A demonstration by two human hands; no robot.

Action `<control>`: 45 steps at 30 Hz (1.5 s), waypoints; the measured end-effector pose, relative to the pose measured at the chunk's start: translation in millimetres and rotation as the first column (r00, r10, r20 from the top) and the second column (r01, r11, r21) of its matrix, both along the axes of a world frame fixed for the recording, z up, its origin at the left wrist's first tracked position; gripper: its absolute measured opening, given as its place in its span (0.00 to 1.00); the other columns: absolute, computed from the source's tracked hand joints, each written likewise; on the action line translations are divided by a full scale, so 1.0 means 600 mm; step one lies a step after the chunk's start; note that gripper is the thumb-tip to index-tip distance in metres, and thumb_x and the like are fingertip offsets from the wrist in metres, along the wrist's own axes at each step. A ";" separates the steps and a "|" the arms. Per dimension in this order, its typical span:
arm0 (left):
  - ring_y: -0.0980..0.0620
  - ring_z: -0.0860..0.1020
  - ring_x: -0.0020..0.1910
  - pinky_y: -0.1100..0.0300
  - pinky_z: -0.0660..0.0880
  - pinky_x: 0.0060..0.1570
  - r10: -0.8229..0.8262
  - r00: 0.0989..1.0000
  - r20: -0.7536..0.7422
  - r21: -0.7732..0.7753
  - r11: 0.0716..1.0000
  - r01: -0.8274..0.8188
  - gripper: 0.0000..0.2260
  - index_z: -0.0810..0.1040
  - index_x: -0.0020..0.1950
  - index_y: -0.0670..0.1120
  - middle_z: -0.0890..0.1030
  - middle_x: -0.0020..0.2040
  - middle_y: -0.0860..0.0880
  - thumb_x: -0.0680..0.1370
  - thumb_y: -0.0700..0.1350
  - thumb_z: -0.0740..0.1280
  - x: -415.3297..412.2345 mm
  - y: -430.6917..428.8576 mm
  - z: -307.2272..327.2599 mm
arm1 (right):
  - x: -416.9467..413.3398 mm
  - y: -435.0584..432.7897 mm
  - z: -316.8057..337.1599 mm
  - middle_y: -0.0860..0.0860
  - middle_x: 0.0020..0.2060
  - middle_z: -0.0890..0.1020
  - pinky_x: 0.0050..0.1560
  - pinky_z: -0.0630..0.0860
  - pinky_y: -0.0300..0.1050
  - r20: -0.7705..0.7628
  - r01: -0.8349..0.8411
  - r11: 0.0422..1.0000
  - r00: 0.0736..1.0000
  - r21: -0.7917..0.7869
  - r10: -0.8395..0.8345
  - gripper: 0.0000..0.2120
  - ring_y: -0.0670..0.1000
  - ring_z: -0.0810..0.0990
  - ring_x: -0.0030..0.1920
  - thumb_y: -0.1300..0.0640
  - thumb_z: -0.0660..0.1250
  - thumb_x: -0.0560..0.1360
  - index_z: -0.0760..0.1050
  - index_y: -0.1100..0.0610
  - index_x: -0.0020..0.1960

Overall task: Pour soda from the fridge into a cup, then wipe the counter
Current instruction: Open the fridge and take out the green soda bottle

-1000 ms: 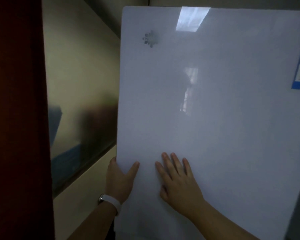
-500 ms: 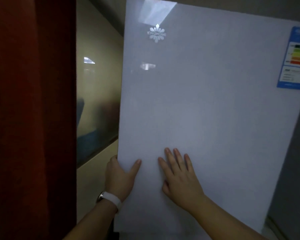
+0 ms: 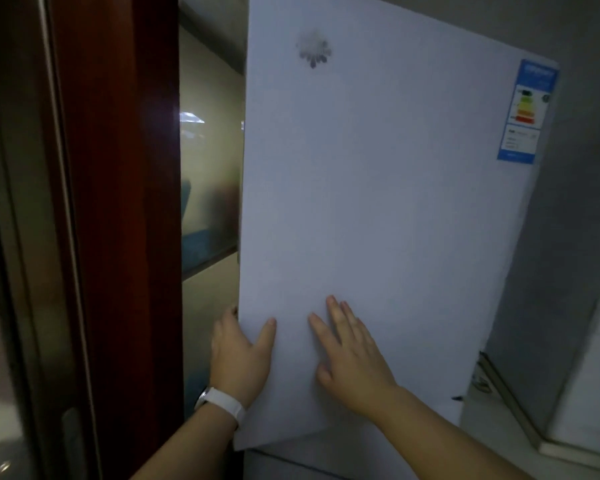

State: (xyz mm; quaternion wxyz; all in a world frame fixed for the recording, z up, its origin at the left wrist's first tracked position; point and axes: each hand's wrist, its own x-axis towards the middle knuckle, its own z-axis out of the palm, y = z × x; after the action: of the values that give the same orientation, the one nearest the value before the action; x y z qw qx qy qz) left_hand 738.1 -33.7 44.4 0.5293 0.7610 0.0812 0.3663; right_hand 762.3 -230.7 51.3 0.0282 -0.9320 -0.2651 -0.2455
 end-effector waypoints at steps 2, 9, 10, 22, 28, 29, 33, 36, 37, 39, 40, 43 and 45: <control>0.46 0.78 0.53 0.42 0.78 0.53 -0.031 0.999 0.032 -0.014 0.999 0.032 0.24 0.74 0.57 0.51 0.78 0.53 0.48 0.69 0.64 0.68 -0.031 -0.007 -0.004 | -0.034 -0.008 -0.002 0.60 0.76 0.62 0.67 0.70 0.59 -0.021 0.011 0.999 1.000 0.038 -0.011 0.40 0.62 0.66 0.73 0.46 0.61 0.64 0.60 0.52 0.75; 0.50 0.77 0.53 0.55 0.73 0.51 -0.163 0.977 0.137 -0.185 0.965 0.187 0.18 0.74 0.58 0.48 0.78 0.56 0.47 0.79 0.60 0.57 -0.120 -0.029 0.024 | -0.175 -0.026 0.017 0.46 0.71 0.24 0.77 0.37 0.47 -0.131 -0.030 0.983 0.990 0.181 0.054 0.38 0.47 0.32 0.76 0.44 0.56 0.80 0.32 0.47 0.78; 0.51 0.76 0.54 0.53 0.72 0.55 -0.188 0.975 0.119 -0.200 0.957 0.209 0.18 0.74 0.58 0.50 0.78 0.57 0.48 0.80 0.60 0.55 -0.126 -0.031 0.029 | -0.197 -0.025 0.022 0.46 0.72 0.25 0.77 0.37 0.46 -0.146 -0.024 0.978 0.988 0.206 0.055 0.38 0.47 0.32 0.76 0.43 0.55 0.81 0.32 0.47 0.78; 0.54 0.76 0.64 0.51 0.69 0.68 -0.700 0.714 0.024 -0.226 0.692 0.686 0.28 0.75 0.68 0.51 0.80 0.64 0.50 0.76 0.68 0.56 -0.199 -0.107 0.023 | -0.339 -0.045 0.013 0.39 0.74 0.27 0.78 0.44 0.47 -0.091 0.009 0.937 0.996 0.350 0.025 0.36 0.42 0.32 0.76 0.38 0.49 0.77 0.24 0.37 0.71; 0.60 0.76 0.62 0.59 0.71 0.64 -0.744 0.669 0.007 -0.158 0.659 0.735 0.20 0.70 0.68 0.55 0.78 0.64 0.54 0.79 0.61 0.56 -0.227 -0.149 0.024 | -0.376 -0.052 -0.017 0.36 0.75 0.32 0.74 0.40 0.33 -0.016 0.075 0.869 0.997 0.490 -0.077 0.41 0.39 0.37 0.77 0.42 0.54 0.76 0.22 0.35 0.71; 0.59 0.73 0.66 0.56 0.68 0.69 -0.758 0.652 -0.012 -0.142 0.647 0.749 0.28 0.66 0.73 0.54 0.74 0.69 0.53 0.77 0.66 0.57 -0.231 -0.153 0.023 | -0.382 -0.054 -0.019 0.37 0.76 0.34 0.74 0.40 0.33 -0.007 0.088 0.854 0.995 0.512 -0.098 0.42 0.39 0.38 0.77 0.43 0.55 0.76 0.23 0.35 0.72; 0.54 0.65 0.74 0.47 0.62 0.74 -0.802 0.594 -0.064 -0.122 0.597 0.793 0.45 0.56 0.78 0.56 0.65 0.76 0.52 0.66 0.78 0.57 -0.232 -0.175 0.013 | -0.415 -0.066 -0.023 0.40 0.78 0.39 0.74 0.45 0.34 0.011 0.170 0.812 0.977 0.559 -0.213 0.42 0.39 0.41 0.77 0.46 0.56 0.76 0.25 0.36 0.73; 0.56 0.58 0.77 0.48 0.57 0.76 -0.826 0.559 -0.071 -0.086 0.564 0.822 0.49 0.49 0.79 0.54 0.57 0.79 0.53 0.65 0.78 0.57 -0.245 -0.201 0.010 | -0.442 -0.077 -0.028 0.45 0.79 0.44 0.72 0.44 0.28 0.045 0.243 0.779 0.944 0.578 -0.328 0.41 0.39 0.43 0.78 0.50 0.56 0.77 0.29 0.38 0.75; 0.57 0.55 0.77 0.49 0.55 0.77 -0.835 0.546 -0.062 -0.057 0.549 0.834 0.50 0.47 0.80 0.53 0.54 0.80 0.54 0.66 0.78 0.56 -0.250 -0.211 0.007 | -0.453 -0.083 -0.028 0.45 0.79 0.44 0.71 0.43 0.26 0.029 0.282 0.762 0.930 0.584 -0.367 0.41 0.38 0.42 0.77 0.51 0.56 0.77 0.28 0.38 0.75; 0.61 0.51 0.77 0.52 0.51 0.77 -0.848 0.527 -0.050 0.000 0.528 0.849 0.47 0.45 0.80 0.53 0.50 0.79 0.58 0.68 0.76 0.56 -0.265 -0.231 0.000 | -0.474 -0.096 -0.028 0.41 0.78 0.40 0.67 0.40 0.22 -0.018 0.353 0.728 0.905 0.588 -0.425 0.41 0.33 0.39 0.75 0.53 0.57 0.79 0.28 0.38 0.74; 0.63 0.50 0.76 0.55 0.50 0.76 -0.851 0.524 -0.044 0.024 0.523 0.852 0.46 0.44 0.80 0.53 0.49 0.78 0.60 0.69 0.74 0.55 -0.274 -0.241 -0.002 | -0.484 -0.104 -0.028 0.38 0.76 0.38 0.65 0.40 0.20 -0.042 0.379 0.715 0.896 0.588 -0.441 0.41 0.30 0.37 0.73 0.55 0.58 0.79 0.28 0.38 0.73; 0.66 0.50 0.73 0.64 0.50 0.71 -0.848 0.528 -0.038 0.106 0.522 0.846 0.43 0.44 0.80 0.52 0.52 0.75 0.60 0.71 0.70 0.55 -0.295 -0.276 -0.005 | -0.512 -0.133 -0.021 0.32 0.72 0.34 0.63 0.40 0.19 -0.103 0.443 0.660 0.867 0.607 -0.487 0.42 0.28 0.36 0.70 0.53 0.60 0.81 0.25 0.38 0.69; 0.64 0.52 0.73 0.64 0.51 0.70 -0.845 0.533 -0.040 0.158 0.521 0.839 0.42 0.44 0.80 0.52 0.54 0.74 0.58 0.73 0.68 0.56 -0.302 -0.305 -0.008 | -0.526 -0.156 -0.015 0.34 0.73 0.36 0.69 0.46 0.26 -0.141 0.477 0.608 0.845 0.634 -0.516 0.43 0.32 0.43 0.72 0.50 0.60 0.80 0.23 0.37 0.67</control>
State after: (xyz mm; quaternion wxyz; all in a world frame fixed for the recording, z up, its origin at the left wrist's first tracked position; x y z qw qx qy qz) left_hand 556.9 -216.7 39.8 0.5801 0.7368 -0.3365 0.0862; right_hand 446.8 -324.5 42.6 0.2715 -0.8921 0.1047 -0.3456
